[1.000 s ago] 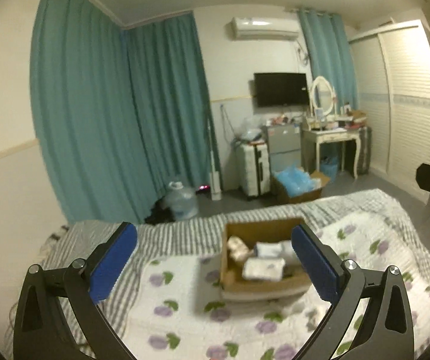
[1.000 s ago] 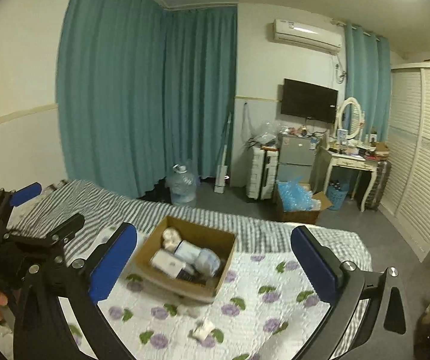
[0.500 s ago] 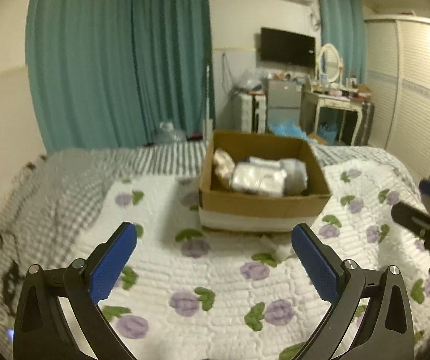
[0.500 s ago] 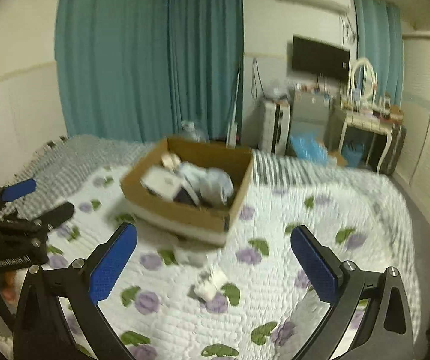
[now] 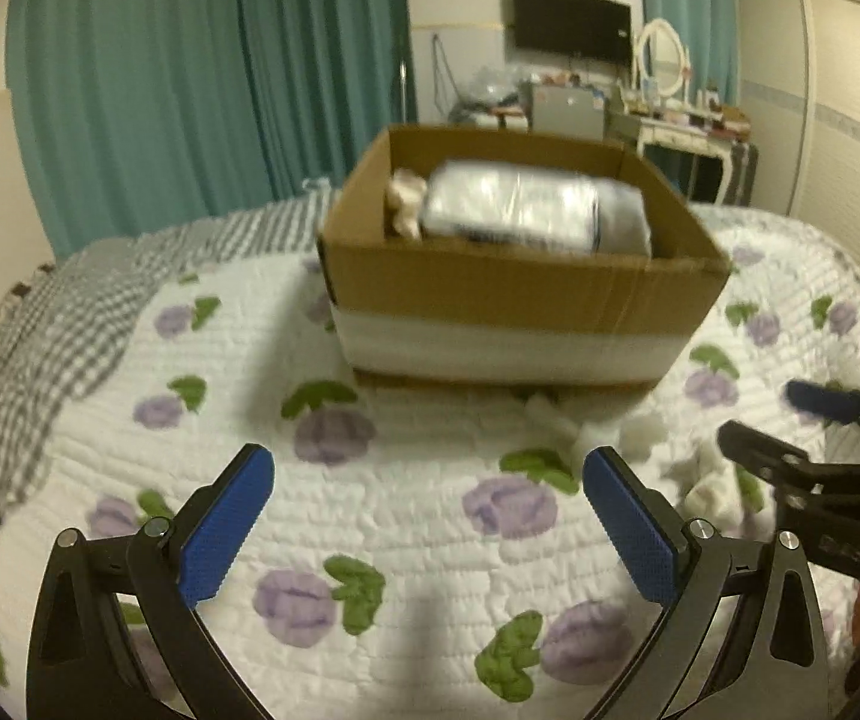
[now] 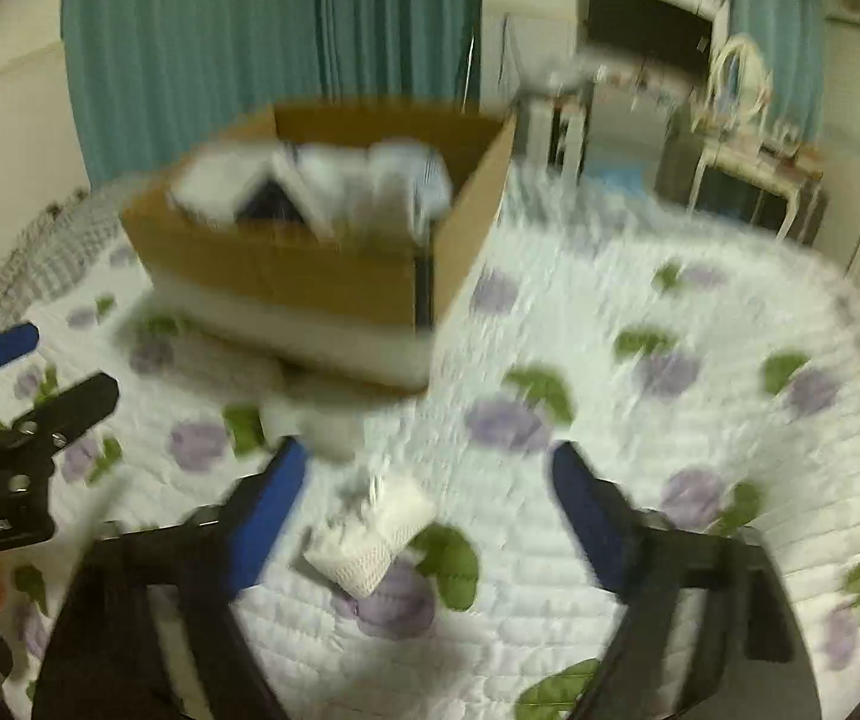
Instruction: Organize soft objects
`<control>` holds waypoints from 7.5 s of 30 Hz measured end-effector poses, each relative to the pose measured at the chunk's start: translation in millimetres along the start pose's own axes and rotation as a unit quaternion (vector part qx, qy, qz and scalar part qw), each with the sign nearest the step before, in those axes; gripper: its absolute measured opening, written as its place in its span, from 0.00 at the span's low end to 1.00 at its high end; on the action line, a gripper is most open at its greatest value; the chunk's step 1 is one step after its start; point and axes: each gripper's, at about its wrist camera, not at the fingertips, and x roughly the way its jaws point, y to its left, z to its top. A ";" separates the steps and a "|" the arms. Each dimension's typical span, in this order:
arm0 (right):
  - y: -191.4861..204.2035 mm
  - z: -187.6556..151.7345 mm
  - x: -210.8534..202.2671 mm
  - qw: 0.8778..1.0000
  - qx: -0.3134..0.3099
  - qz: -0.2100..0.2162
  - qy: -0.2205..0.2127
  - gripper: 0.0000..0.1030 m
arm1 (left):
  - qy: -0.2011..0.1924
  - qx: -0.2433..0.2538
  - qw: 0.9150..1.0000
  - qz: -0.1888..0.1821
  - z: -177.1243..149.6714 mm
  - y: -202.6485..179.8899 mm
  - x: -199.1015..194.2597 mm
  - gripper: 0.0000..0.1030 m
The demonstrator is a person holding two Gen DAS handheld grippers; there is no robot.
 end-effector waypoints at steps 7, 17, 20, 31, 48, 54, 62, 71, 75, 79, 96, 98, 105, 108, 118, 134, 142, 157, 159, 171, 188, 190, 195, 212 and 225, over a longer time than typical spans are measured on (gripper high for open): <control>7.9 -9.6 24.0 0.998 -0.007 0.037 0.048 0.64 | 0.030 -0.004 0.999 -0.010 -9.8 -2.6 20.0 1.00; 6.7 -8.3 11.9 0.998 -0.017 0.024 0.048 0.40 | 0.051 -0.002 0.999 -0.020 -7.4 -12.5 16.6 1.00; -4.7 7.0 -4.6 0.999 -0.025 0.010 0.032 0.40 | 0.049 0.003 0.999 -0.015 -0.8 -21.3 16.7 1.00; -37.3 24.9 24.7 0.998 -0.017 0.012 0.053 0.40 | 0.071 -0.022 0.997 -0.018 4.7 -49.5 63.7 1.00; -51.4 21.9 32.8 0.997 0.000 0.014 0.073 0.40 | 0.093 0.035 0.992 -0.076 7.2 -82.0 95.7 0.43; -46.9 10.2 15.4 0.998 0.004 0.009 0.060 0.40 | 0.106 0.024 0.989 -0.099 0.3 -77.2 73.4 0.26; -22.2 -0.5 -28.5 1.000 -0.007 0.010 0.026 0.40 | 0.091 0.021 0.990 -0.108 -4.6 -54.0 24.7 0.24; 4.5 -1.9 -73.9 0.999 -0.038 -0.004 0.002 0.40 | 0.057 0.022 0.994 -0.091 1.2 -30.1 -29.3 0.24; 15.9 3.4 -97.5 0.999 -0.043 -0.004 -0.013 0.40 | 0.029 0.026 0.995 -0.088 15.4 -33.0 -52.0 0.24; 28.9 11.4 -121.2 0.998 -0.050 0.002 -0.031 0.40 | 0.006 0.033 0.996 -0.084 19.4 -20.2 -78.8 0.24; 49.5 90.8 -168.0 0.990 -0.076 0.033 -0.114 0.40 | -0.077 0.043 0.992 -0.093 91.1 3.1 -114.4 0.25; 48.6 103.3 -163.2 0.989 -0.081 0.030 -0.119 0.40 | -0.081 0.040 0.992 -0.092 103.2 6.8 -105.2 0.25; 43.3 141.7 -127.7 0.989 -0.078 0.029 -0.121 0.40 | -0.077 0.041 0.994 -0.073 139.8 15.0 -53.1 0.25; 42.0 157.8 -103.2 0.990 -0.080 0.025 -0.117 0.40 | -0.074 0.036 0.994 -0.074 152.4 19.0 -20.7 0.25; 24.4 193.9 -2.2 0.994 -0.061 0.023 -0.085 0.40 | -0.047 0.064 0.994 -0.076 166.6 10.6 72.1 0.25; -7.6 199.0 62.6 0.996 -0.036 -0.001 -0.085 0.77 | -0.056 0.045 0.994 -0.077 172.8 18.2 100.2 0.68; -20.2 204.9 -11.9 0.991 -0.002 -0.032 -0.129 0.86 | -0.093 0.054 0.993 -0.056 179.5 23.9 37.5 0.70; 9.4 190.0 -269.7 0.962 -0.007 -0.036 -0.272 1.00 | -0.239 -0.006 0.968 -0.077 194.4 60.3 -193.9 1.00; 12.6 183.1 -290.8 0.959 -0.004 -0.028 -0.281 1.00 | -0.253 -0.007 0.965 -0.066 187.9 63.7 -213.1 1.00; 27.7 109.3 -288.9 0.962 -0.011 0.009 -0.274 1.00 | -0.292 -0.005 0.956 -0.043 105.1 73.1 -219.9 1.00; 15.6 15.6 -155.5 0.963 0.003 -0.043 -0.265 1.00 | -0.213 -0.033 0.977 -0.008 5.4 68.2 -97.6 1.00; 15.8 14.7 -157.3 0.962 0.005 -0.041 -0.270 1.00 | -0.225 -0.029 0.974 -0.004 3.4 66.6 -104.7 1.00; 22.7 8.7 -167.0 0.955 -0.007 -0.033 -0.295 1.00 | -0.238 -0.042 0.970 -0.008 1.3 70.3 -108.6 1.00; 30.4 5.7 -167.0 0.952 -0.016 -0.029 -0.306 1.00 | -0.226 -0.044 0.973 -0.018 -1.3 69.9 -103.8 1.00; 30.7 5.3 -160.9 0.954 -0.017 -0.038 -0.296 1.00 | -0.225 -0.037 0.973 -0.017 -2.9 66.5 -103.5 1.00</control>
